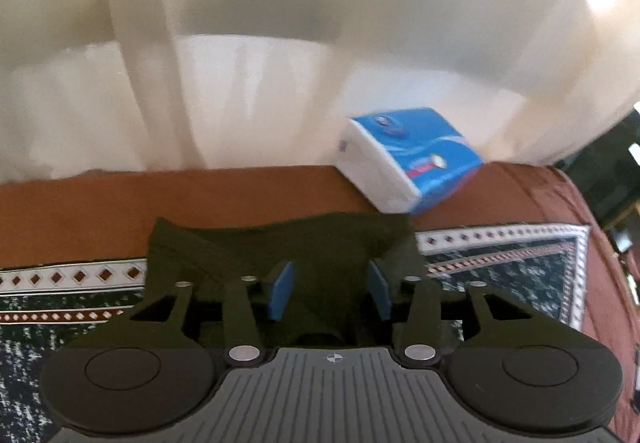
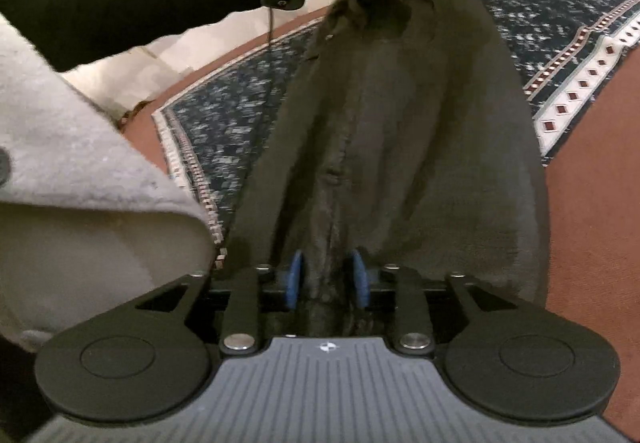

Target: Fold clothes

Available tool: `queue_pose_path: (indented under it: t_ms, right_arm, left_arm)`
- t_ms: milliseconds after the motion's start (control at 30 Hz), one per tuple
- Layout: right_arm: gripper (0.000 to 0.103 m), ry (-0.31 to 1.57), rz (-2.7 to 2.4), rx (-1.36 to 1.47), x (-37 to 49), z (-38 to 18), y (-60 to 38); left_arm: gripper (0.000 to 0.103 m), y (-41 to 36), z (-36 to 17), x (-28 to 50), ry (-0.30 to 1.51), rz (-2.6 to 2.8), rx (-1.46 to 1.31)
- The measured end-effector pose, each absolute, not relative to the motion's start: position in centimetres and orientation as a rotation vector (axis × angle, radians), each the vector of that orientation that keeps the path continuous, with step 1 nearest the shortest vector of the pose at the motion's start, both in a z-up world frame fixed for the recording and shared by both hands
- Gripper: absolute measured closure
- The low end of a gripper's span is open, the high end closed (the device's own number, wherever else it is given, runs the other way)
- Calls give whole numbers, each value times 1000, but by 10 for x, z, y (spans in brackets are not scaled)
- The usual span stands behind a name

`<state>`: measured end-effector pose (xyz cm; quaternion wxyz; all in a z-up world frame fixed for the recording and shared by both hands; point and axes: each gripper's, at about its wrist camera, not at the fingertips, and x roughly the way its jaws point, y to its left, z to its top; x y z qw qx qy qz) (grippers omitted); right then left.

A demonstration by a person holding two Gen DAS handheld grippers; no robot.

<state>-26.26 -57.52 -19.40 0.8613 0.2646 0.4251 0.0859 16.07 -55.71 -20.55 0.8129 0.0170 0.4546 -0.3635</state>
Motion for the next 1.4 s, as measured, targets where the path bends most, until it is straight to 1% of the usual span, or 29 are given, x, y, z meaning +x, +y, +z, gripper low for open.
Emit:
queue_pose_path:
  t_ms: [33, 133, 267, 333, 467, 500, 533, 567, 600, 633, 667, 700, 733, 800, 833, 867, 900, 933, 1000, 1067, 1133, 1267, 1400]
  right_arm:
    - [66, 884, 188, 572, -265, -190, -576]
    - [66, 816, 118, 597, -276, -173, -582]
    - [66, 762, -30, 600, -283, -163, -596]
    - [65, 764, -110, 606, -288, -167, -607]
    - [56, 796, -240, 572, -288, -176, -621]
    - [55, 810, -261, 573, -289, -179, -623]
    - [54, 834, -271, 585, -291, -184, -624]
    - [53, 857, -281, 597, -293, -189, -626]
    - [53, 878, -289, 607, -295, -193, -627]
    - [53, 889, -282, 611, -297, -195, -625]
    - [70, 900, -271, 614, -298, -198, -623]
    - [81, 914, -234, 616, -296, -198, -620]
    - [84, 923, -212, 607, -293, -197, -616]
    - [84, 928, -154, 563, -287, -193, -607]
    - [83, 932, -132, 553, -284, -194, -604]
    - [79, 934, -120, 548, -282, -196, -601]
    - [77, 935, -120, 549, -279, -199, -600]
    - [73, 942, -127, 551, -278, -203, -600]
    - [70, 945, -138, 558, -279, -204, -602]
    - [61, 937, -149, 555, -284, -196, -604]
    - [58, 922, -161, 528, -288, -187, -607]
    - [58, 855, -189, 487, -291, -166, -613]
    - [58, 811, -177, 455, -278, -159, -612]
  left_arm:
    - [37, -560, -204, 158, 963, -789, 49]
    - [30, -576, -204, 152, 940, -820, 106]
    - [29, -599, -217, 145, 927, -818, 212]
    - [29, -603, -222, 143, 913, -803, 252]
    - [28, -606, -233, 148, 931, -801, 263]
    - [36, -606, -236, 149, 937, -803, 261]
    - [67, -607, -237, 151, 951, -822, 252]
    - [83, -607, -239, 152, 965, -841, 242]
    - [93, -608, -240, 153, 973, -857, 234]
    - [98, -607, -237, 152, 957, -856, 231]
    - [99, -606, -234, 152, 942, -861, 228]
    - [100, -604, -231, 152, 929, -866, 223]
    - [100, -601, -230, 155, 926, -866, 216]
    - [100, -596, -234, 162, 935, -858, 221]
    - [99, -594, -239, 165, 943, -855, 231]
    - [98, -593, -243, 165, 942, -866, 244]
    - [94, -592, -243, 164, 928, -876, 242]
    - [71, -591, -242, 164, 936, -872, 236]
    - [63, -585, -231, 161, 942, -876, 225]
    - [62, -576, -215, 152, 916, -894, 231]
    - [60, -556, -195, 139, 882, -921, 228]
    - [59, -512, -165, 90, 889, -1051, 204]
    - [58, -486, -179, 22, 918, -1166, 344]
